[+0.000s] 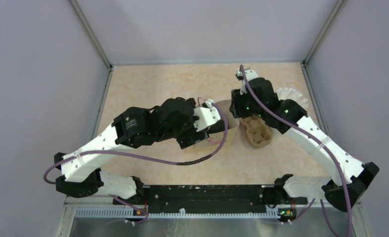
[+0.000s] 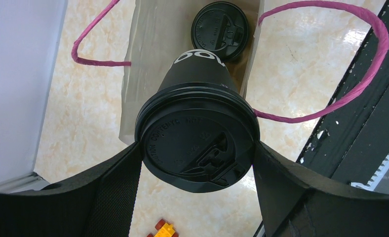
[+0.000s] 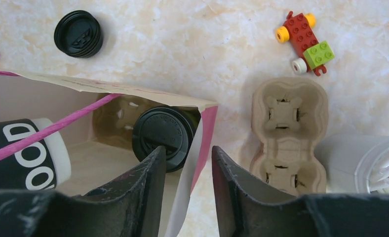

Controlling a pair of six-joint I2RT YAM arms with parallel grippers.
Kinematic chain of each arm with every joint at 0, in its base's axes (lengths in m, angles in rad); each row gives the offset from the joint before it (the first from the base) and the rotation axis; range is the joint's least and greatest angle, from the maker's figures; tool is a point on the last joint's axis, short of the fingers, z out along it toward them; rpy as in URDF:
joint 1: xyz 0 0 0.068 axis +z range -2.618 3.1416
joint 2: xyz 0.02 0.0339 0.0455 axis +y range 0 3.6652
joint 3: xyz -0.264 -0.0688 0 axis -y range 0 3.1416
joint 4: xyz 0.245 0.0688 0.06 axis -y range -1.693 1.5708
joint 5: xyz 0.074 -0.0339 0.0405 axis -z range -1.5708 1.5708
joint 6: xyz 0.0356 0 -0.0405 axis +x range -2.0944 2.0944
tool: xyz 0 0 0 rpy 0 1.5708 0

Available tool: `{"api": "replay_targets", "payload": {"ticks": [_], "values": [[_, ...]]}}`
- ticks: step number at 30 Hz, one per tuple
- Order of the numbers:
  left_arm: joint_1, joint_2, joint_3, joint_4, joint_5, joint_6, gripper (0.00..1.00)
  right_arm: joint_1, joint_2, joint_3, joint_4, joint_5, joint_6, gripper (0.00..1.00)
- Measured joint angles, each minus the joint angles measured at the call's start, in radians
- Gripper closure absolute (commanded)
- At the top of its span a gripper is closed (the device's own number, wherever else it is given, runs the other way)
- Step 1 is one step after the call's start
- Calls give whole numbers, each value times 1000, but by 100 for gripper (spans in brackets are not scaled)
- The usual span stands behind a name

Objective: Pack the takeout coffee

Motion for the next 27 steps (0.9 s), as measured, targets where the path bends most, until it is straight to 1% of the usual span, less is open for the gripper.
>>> {"api": "replay_targets", "payload": {"ticks": [5,8,16,27], "values": [[0,8,0,2,17,3,40,0,-17,-40,35,2,0,79],[0,19,-7,3,24,5,41,0,-51,-85,55,-14,1,84],[0,39,-38,2,24,27,41,0,-212,-244,151,-49,18,88],[0,83,-40,3,33,60,42,0,-264,-315,251,-91,3,90]]}}
